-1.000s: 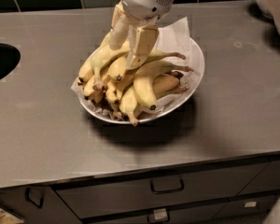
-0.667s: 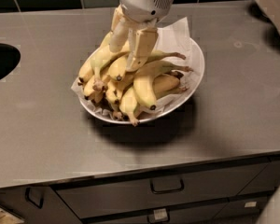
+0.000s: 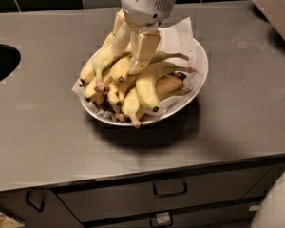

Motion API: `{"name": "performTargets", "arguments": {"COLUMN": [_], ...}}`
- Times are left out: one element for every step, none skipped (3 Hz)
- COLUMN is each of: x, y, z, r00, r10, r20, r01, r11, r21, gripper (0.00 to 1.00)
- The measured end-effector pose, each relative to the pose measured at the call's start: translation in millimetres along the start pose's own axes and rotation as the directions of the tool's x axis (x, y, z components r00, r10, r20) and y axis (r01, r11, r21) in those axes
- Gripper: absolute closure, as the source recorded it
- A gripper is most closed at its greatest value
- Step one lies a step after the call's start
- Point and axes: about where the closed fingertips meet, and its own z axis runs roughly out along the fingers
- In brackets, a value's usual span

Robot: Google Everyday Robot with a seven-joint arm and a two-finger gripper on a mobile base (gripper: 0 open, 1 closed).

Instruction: Pick banana from white bowl

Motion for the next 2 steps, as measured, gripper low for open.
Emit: {"name": "performTargets", "arguments": {"x": [3.8, 8.4], "y": [1.2, 2.2], "z": [1.9, 3.9], "r00": [1.0, 1.0], "r10": [0.002, 0.006], "r20": [-0.002, -0.002], "r01": [-0.002, -0.006], "r11": [1.0, 0.9999], "r21": [-0.007, -0.014], "gripper": [0.5, 0.51]}}
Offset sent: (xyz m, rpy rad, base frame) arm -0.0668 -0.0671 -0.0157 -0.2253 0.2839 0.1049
